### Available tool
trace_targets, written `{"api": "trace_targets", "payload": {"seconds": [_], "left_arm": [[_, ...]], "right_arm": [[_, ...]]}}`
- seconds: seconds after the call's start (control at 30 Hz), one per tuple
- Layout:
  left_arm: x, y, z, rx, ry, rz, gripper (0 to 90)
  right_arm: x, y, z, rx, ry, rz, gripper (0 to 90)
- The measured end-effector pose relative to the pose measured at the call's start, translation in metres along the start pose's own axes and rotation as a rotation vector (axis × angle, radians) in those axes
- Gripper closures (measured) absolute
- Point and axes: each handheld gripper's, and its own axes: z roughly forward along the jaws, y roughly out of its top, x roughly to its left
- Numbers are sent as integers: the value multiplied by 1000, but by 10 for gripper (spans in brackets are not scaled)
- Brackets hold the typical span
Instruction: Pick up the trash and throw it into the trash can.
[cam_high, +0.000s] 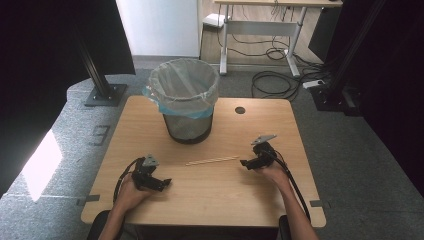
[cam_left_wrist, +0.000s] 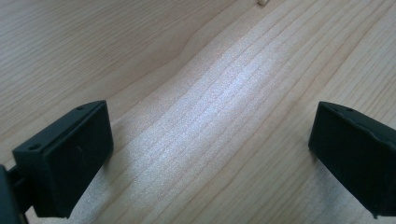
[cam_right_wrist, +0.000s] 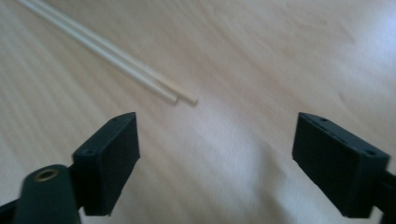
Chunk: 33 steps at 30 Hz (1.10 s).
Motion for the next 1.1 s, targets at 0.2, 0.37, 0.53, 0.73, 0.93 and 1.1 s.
{"api": "trace_targets", "payload": {"seconds": [0.2, 0.37, 0.53, 0.73, 0.93, 1.1], "left_arm": [[0, 0, 0, 0, -2, 1, 0], [0, 0, 0, 1, -1, 2, 0], [0, 0, 0, 0, -3, 2, 0], [0, 1, 0, 1, -3, 3, 0], [0, 1, 0, 0, -3, 3, 0], [-1, 1, 1, 0, -3, 3, 0]], "right_arm": [[-4, 24, 17, -26, 21, -20, 325], [-3, 32, 31, -4, 22, -72, 398], [1, 30, 37, 16, 51, -103, 412], [3, 29, 42, 35, 52, -123, 422], [2, 27, 45, -6, 109, -120, 599], [8, 28, 46, -6, 138, -153, 767]]}}
